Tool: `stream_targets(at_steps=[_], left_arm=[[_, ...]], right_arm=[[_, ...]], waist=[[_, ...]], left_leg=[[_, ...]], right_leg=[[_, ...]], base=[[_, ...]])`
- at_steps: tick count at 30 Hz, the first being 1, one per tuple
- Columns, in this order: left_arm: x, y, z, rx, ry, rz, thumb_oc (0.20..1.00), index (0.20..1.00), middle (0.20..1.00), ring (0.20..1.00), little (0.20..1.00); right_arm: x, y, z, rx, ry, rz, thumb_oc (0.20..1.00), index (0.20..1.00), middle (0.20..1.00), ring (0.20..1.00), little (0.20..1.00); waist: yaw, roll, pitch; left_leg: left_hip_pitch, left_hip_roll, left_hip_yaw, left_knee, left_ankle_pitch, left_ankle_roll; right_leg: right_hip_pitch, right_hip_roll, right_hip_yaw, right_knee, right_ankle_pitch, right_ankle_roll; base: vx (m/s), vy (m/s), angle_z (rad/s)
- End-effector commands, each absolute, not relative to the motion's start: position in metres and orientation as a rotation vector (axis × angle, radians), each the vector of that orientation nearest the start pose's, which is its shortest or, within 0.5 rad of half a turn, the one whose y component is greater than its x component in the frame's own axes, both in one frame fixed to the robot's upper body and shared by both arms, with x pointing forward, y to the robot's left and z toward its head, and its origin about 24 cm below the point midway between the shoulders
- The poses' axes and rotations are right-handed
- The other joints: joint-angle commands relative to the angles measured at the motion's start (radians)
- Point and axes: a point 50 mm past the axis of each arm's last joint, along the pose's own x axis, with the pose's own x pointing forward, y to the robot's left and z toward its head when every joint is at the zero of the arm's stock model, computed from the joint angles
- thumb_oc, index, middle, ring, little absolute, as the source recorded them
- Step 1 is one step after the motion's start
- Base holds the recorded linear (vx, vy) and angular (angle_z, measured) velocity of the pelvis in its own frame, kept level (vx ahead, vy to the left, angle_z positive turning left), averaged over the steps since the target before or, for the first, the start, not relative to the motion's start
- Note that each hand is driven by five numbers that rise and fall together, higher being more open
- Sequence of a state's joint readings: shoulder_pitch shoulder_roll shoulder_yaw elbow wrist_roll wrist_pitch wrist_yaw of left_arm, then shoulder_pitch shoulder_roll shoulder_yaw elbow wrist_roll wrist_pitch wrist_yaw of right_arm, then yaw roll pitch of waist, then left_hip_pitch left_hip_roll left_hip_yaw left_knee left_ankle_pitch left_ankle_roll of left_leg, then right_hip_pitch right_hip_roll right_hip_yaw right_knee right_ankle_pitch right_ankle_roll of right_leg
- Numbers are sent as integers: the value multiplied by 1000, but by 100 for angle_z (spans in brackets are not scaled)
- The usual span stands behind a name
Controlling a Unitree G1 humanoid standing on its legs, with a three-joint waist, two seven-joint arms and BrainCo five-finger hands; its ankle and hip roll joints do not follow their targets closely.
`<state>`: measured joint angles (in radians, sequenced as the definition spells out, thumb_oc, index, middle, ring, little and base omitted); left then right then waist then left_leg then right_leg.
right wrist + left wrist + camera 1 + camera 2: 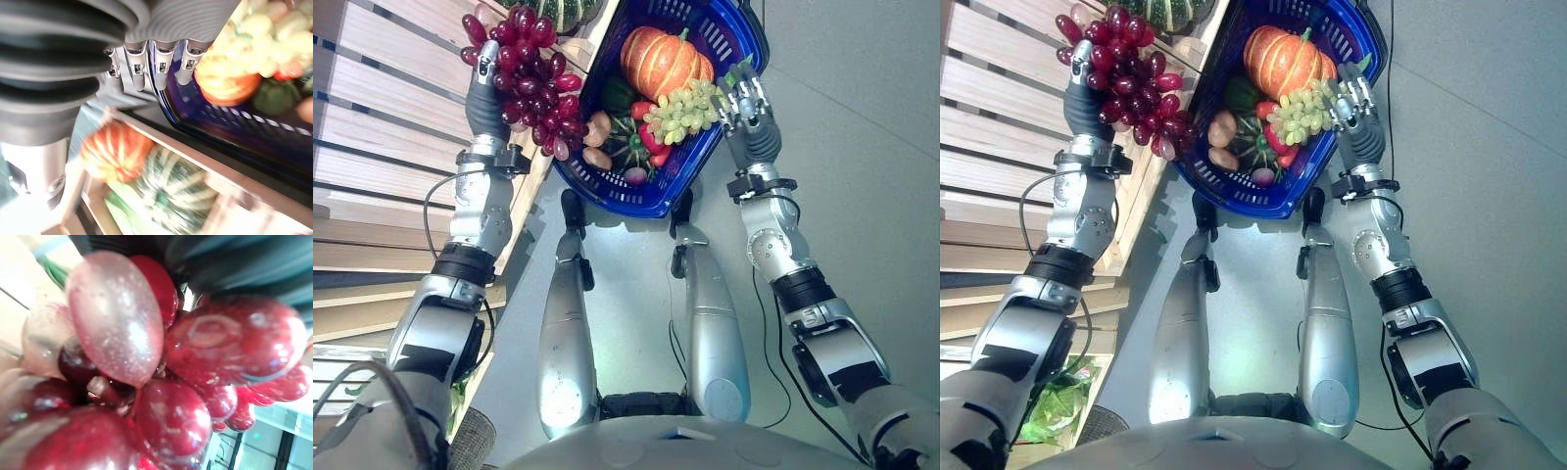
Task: Pick up fruits and vegetables into the basket
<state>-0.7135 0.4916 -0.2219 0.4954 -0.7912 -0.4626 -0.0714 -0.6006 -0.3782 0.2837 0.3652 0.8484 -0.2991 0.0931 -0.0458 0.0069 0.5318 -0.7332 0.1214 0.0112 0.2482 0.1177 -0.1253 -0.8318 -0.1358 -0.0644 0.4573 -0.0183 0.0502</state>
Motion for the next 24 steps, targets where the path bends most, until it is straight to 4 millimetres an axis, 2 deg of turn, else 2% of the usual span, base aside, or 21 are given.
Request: stream_targets(at_steps=[1,9,14,24], left_arm=[[340,183,238,-112,-821,-202,200,200,200,200,200],[329,164,255,1,-901,-261,200,200,200,200,200],[325,146,262,77,-933,-326,200,200,200,200,200],[317,113,267,227,-968,-450,200,200,200,200,200]], right_arm=[[333,-136,171,167,-448,446,1000,1000,1000,1000,1000],[332,-119,167,41,-369,576,1000,1000,1000,1000,1000],[329,-104,166,53,-333,670,1000,1000,1000,1000,1000],[322,-79,178,108,-346,772,1000,1000,1000,1000,1000]], waist=[[8,6,-12],[12,3,-12],[13,0,-12],[12,0,-12]], left_leg=[[-19,-78,27,67,-76,76],[-22,-76,25,71,-71,77],[-23,-77,23,76,-69,77],[-27,-77,23,75,-64,77]], right_leg=[[85,43,-44,-58,-25,-32],[83,44,-46,-49,-24,-32],[83,46,-46,-45,-23,-32],[76,52,-38,-46,-16,-31]], base=[[0,0,0],[3,-4,1],[0,0,0],[0,0,0]])
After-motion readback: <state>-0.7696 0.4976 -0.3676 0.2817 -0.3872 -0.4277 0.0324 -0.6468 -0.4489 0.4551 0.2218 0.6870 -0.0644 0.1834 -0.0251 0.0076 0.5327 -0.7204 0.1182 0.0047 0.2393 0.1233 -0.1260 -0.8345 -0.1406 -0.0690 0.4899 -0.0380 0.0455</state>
